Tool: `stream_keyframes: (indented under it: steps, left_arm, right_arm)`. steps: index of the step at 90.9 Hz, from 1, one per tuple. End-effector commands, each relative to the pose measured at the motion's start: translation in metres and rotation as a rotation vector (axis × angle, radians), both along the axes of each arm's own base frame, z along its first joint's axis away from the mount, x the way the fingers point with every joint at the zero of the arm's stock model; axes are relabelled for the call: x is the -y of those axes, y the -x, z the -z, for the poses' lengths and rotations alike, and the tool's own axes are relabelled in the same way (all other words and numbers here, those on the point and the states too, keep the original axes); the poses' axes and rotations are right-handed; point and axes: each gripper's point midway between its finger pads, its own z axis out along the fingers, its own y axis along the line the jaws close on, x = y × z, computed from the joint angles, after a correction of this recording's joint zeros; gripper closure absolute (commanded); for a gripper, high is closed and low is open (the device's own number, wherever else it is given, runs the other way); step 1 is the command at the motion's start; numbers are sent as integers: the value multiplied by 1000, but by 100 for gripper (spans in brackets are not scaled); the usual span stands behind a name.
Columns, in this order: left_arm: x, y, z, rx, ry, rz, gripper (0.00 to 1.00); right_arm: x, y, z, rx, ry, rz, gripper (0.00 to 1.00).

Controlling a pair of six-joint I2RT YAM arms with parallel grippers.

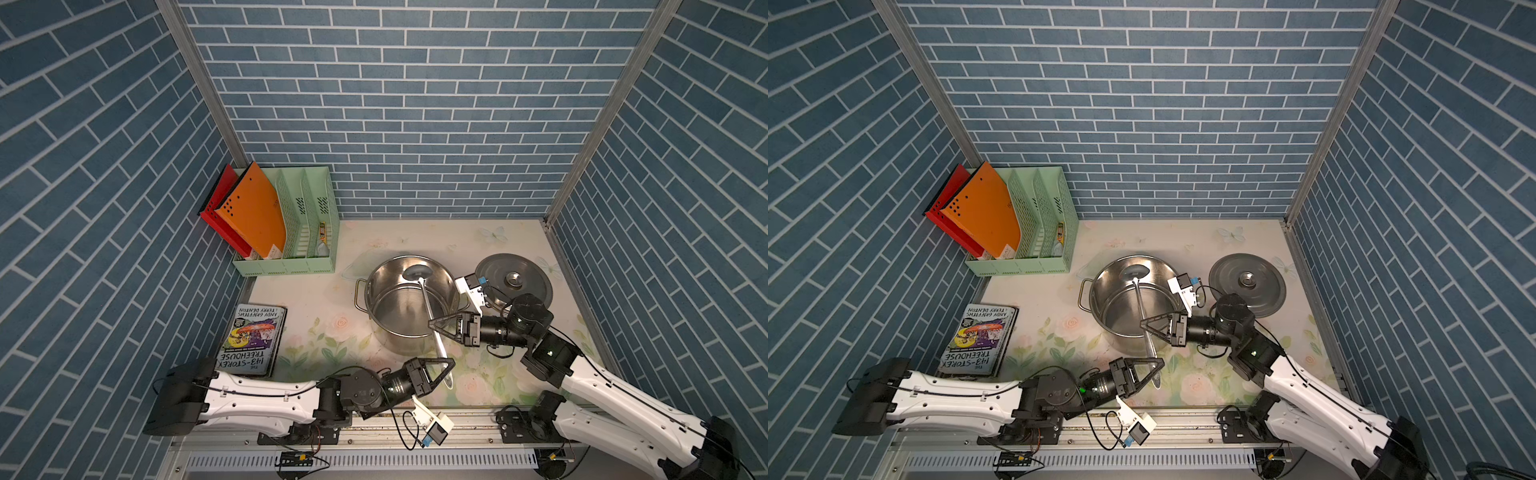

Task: Stir the soup with a spoon
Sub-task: Place the spoon at the center of the board.

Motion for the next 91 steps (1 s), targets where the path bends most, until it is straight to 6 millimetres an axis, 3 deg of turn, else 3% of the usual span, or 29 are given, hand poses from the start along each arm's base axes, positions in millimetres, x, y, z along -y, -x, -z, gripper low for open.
stream_keyframes:
  steps: [1,14,27,29,32,46,60,84,91]
  left_arm:
    - [-3,5,-24,-44,108,28,100]
    - [-5,7,-30,-127,159,47,53]
    - [-10,4,-33,-232,212,43,31]
    - [-11,3,-34,-257,229,44,11]
    - [-12,2,-36,-294,251,41,2]
    - [-20,-7,-54,-543,411,34,0]
    - [-40,-28,-79,-888,682,-12,0]
    - [-110,-110,-76,-1382,1230,-164,0]
    - [-129,-137,-73,-1484,1355,-215,0]
  right_arm:
    - [3,0,-4,152,-18,20,100]
    - [13,-4,-10,207,31,81,100]
    - [31,-8,-29,286,91,150,100]
    - [35,-10,-32,300,106,166,100]
    - [42,-14,-36,320,129,192,100]
    - [79,-29,-50,405,260,324,100]
    - [117,-50,-39,437,432,484,100]
    - [151,-80,-6,416,644,643,100]
    - [152,-88,17,369,689,641,100]
